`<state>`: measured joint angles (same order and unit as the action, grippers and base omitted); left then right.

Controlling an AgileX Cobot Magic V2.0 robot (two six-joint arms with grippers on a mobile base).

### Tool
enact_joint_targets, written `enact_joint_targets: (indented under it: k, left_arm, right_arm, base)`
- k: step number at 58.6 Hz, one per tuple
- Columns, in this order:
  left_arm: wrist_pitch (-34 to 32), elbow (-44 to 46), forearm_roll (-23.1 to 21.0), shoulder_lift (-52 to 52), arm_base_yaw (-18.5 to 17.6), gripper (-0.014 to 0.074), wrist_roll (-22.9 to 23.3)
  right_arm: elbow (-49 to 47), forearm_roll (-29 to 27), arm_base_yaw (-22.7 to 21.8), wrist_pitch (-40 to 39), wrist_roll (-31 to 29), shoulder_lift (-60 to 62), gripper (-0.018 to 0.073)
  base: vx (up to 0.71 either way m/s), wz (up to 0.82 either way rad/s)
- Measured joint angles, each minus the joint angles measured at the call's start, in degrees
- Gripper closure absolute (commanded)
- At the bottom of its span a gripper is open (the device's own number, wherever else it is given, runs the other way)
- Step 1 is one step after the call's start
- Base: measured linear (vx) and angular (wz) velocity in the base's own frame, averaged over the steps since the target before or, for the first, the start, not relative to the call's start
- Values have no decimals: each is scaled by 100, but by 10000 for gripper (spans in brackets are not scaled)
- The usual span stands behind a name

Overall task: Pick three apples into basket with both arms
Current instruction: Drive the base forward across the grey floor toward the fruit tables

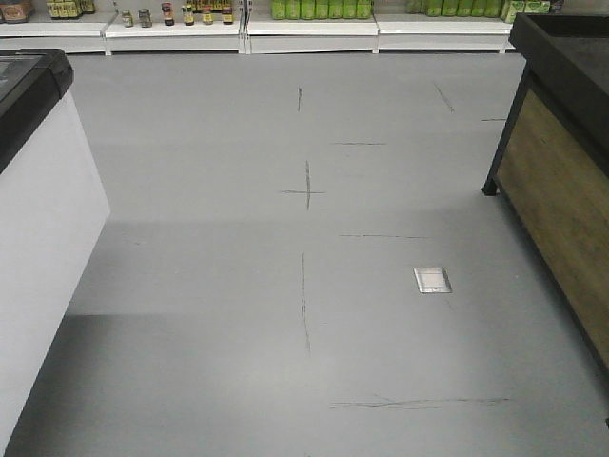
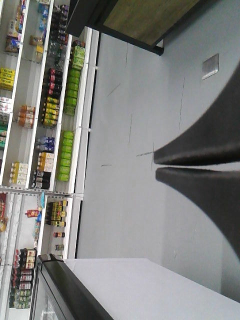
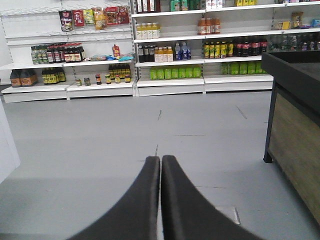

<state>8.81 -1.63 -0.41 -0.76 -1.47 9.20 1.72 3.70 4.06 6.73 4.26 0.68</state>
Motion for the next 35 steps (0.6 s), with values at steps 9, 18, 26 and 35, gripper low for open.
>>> enact_joint_targets:
  k: [9, 18, 26, 35]
  left_arm:
    - [0, 0, 0, 0, 0, 602, 0]
    - [0, 0, 0, 0, 0, 602, 0]
    - [0, 0, 0, 0, 0, 602, 0]
    - [0, 0, 0, 0, 0, 602, 0]
  right_arm:
    - [0, 0, 0, 0, 0, 0, 568]
    - [0, 0, 0, 0, 0, 0, 568]
    - [0, 0, 0, 0, 0, 0, 568]
    - [0, 0, 0, 0, 0, 0, 568]
  base:
    - [1, -1]
    - [3, 3]
    - [6, 7]
    - [10, 5]
